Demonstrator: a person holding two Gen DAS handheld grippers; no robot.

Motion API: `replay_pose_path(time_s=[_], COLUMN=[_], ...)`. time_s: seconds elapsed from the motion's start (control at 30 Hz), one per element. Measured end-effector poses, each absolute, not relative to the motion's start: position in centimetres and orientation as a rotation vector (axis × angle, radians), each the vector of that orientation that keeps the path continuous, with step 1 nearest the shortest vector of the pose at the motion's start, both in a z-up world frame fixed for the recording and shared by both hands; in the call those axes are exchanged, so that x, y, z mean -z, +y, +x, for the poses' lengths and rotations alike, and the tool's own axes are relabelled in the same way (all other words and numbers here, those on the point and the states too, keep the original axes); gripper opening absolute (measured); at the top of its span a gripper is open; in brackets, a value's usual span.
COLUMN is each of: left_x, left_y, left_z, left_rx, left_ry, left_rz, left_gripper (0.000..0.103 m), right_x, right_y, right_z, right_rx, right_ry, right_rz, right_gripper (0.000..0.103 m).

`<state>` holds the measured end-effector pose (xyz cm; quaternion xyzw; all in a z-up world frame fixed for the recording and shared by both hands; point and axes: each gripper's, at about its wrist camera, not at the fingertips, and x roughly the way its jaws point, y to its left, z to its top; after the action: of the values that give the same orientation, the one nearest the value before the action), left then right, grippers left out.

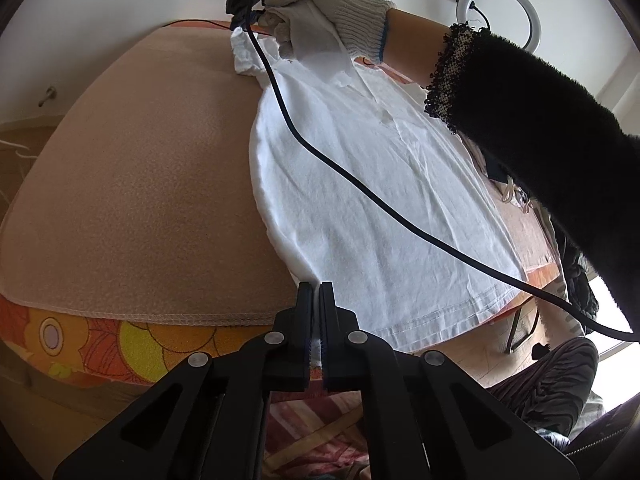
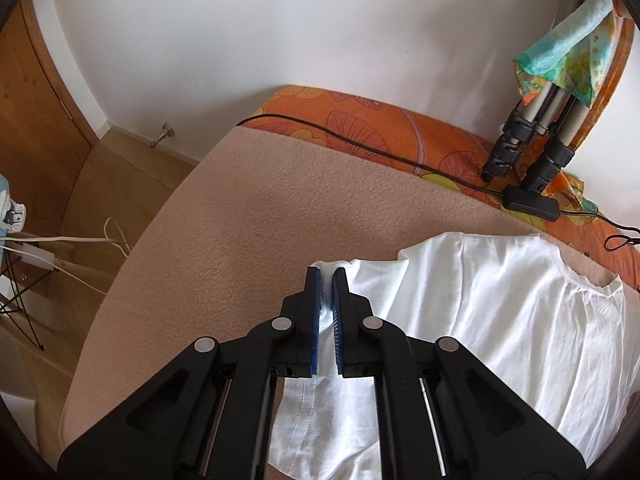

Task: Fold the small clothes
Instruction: 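Fold the gripped side over toward the shirt's center and open the right gripper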

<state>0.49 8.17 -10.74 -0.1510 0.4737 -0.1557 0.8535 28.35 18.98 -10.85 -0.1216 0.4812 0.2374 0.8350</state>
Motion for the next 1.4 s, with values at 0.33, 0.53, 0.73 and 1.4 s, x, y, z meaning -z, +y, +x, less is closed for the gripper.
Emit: replay_pose_path(time_s=[0.33,0.53,0.73,1.4], left_x=[8.8,8.7,9.5,8.1], left_y=[3.9,0.7,-2.1,-5.0], left_z=[0.7,1.2,1.7,0.6], left_rx=[0.45,0.502,0.553,0.65], left_ry=[0.95,0.959,0.996,0.979], left_rz=[-0.253,-0.204,-0.15,-0.07], left_gripper=[0.002,0.002,0.002,0.034], right_x=[6.0,5.2,6.0,9.1], right_y=[12.5,7.3,1.6,-5.7], right_z=[29.3,30.0,30.8,31.6], right_rx=[-0.456,-0.393,-0.319,-0.166], right_ry=[0.939,0.924,0.944,1.005], right_rz=[-0.174,-0.131,-0.129,-0.134], right_gripper=[0.006,0.006,0.006,0.046])
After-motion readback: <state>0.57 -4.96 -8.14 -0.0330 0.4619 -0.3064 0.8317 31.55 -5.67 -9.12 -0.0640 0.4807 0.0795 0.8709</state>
